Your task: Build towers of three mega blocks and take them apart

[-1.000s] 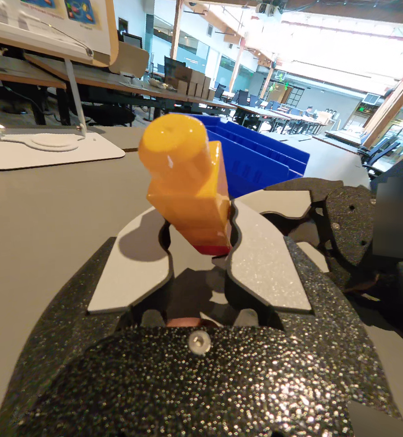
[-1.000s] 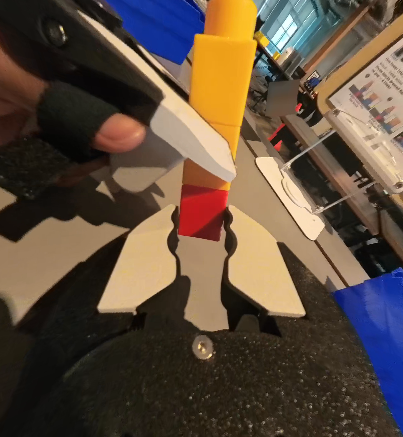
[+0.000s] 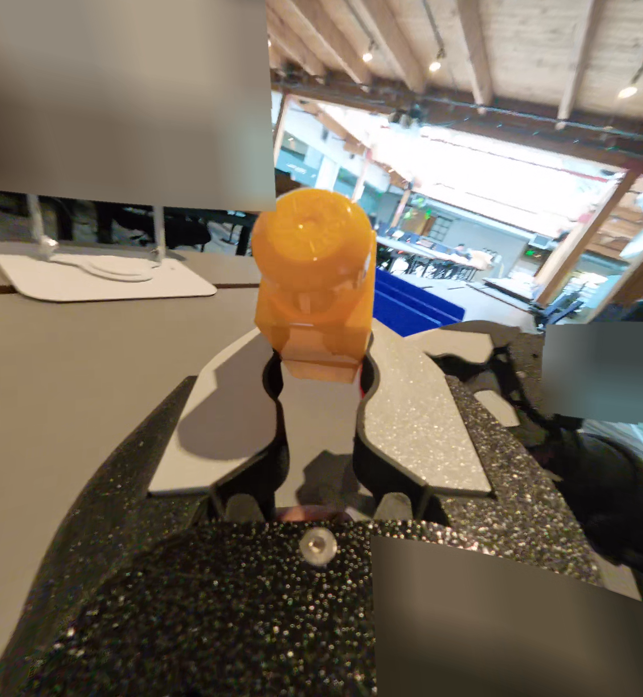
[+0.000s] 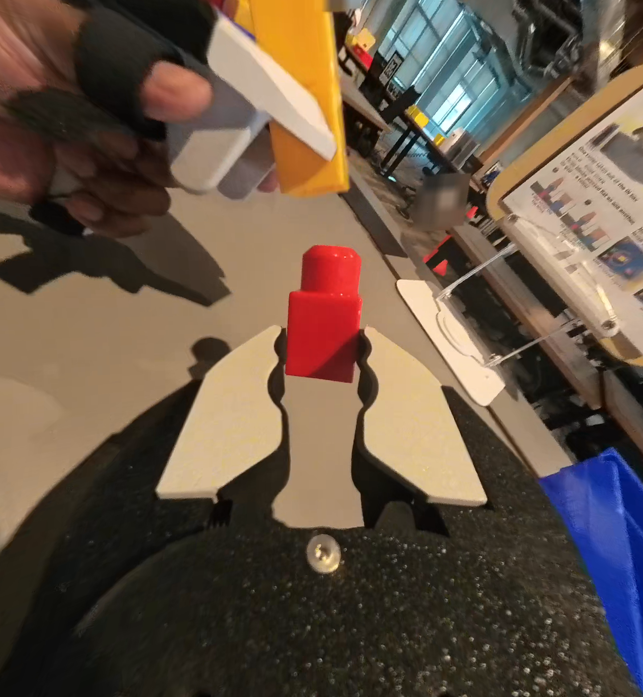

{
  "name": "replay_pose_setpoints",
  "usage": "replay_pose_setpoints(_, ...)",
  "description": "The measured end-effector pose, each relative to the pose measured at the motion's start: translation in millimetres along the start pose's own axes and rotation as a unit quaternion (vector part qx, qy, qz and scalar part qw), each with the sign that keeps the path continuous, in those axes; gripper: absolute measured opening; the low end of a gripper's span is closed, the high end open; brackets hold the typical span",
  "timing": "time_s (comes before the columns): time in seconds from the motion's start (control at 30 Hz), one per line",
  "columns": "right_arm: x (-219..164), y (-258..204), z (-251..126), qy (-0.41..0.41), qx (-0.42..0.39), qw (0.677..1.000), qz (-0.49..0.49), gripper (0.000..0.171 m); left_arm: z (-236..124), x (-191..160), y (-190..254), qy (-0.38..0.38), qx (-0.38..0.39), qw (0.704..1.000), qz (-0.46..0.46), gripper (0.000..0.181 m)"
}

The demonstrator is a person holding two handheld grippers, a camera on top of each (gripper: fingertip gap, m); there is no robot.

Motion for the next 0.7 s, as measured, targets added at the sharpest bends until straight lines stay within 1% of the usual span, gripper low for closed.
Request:
replay_pose_setpoints(0.1, 12, 18, -14, 0.017, -0.06, 0.997, -0.047, 0.036, 1, -7, -10, -0.028, 0.036, 0.999, 0.009, 0.038)
replay_pose_setpoints(0.2, 14, 62, -47, 0.018, -0.179, 0.982, -0.064, 0.036, 5, -16, -13, -0.051, 0.055, 0.997, 0.021, 0.038)
replay_pose_setpoints(0.27, -2, 99, -78, -0.006, -0.269, 0.962, -0.048, 0.036, 7, -20, -14, -0.066, 0.067, 0.995, 0.039, 0.038)
replay_pose_setpoints(0.3, -17, 117, -93, -0.025, -0.304, 0.952, -0.032, 0.036, 8, -21, -14, -0.07, 0.071, 0.994, 0.047, 0.038)
replay_pose_setpoints(0.37, -57, 146, -120, -0.075, -0.345, 0.935, 0.02, 0.036, 9, -22, -12, -0.072, 0.071, 0.993, 0.053, 0.038)
replay_pose_setpoints(0.4, -79, 156, -131, -0.098, -0.349, 0.93, 0.057, 0.036, 9, -22, -11, -0.072, 0.071, 0.993, 0.055, 0.038)
replay_pose_setpoints(0.47, -121, 166, -141, -0.146, -0.326, 0.924, 0.135, 0.036, 10, -22, -10, -0.071, 0.071, 0.993, 0.057, 0.038)
replay_pose_setpoints(0.53, -156, 168, -143, -0.198, -0.294, 0.918, 0.176, 0.036, 10, -22, -10, -0.072, 0.072, 0.993, 0.058, 0.038)
replay_pose_setpoints(0.6, -177, 163, -138, -0.236, -0.259, 0.917, 0.191, 0.036, 11, -23, -10, -0.074, 0.075, 0.993, 0.062, 0.038)
replay_pose_setpoints(0.7, -191, 155, -129, -0.273, -0.217, 0.917, 0.194, 0.037, 11, -23, -8, -0.076, 0.077, 0.992, 0.069, 0.038)
Point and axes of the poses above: each gripper's, where its closed fingertips meet, z out along the fingers, x out of its top, y = z × x across the jaws, the point moved 4 cm from there along -z, back along the fingers, and after that the axes turned 8 degrees about -z, right-handed, at the moved point
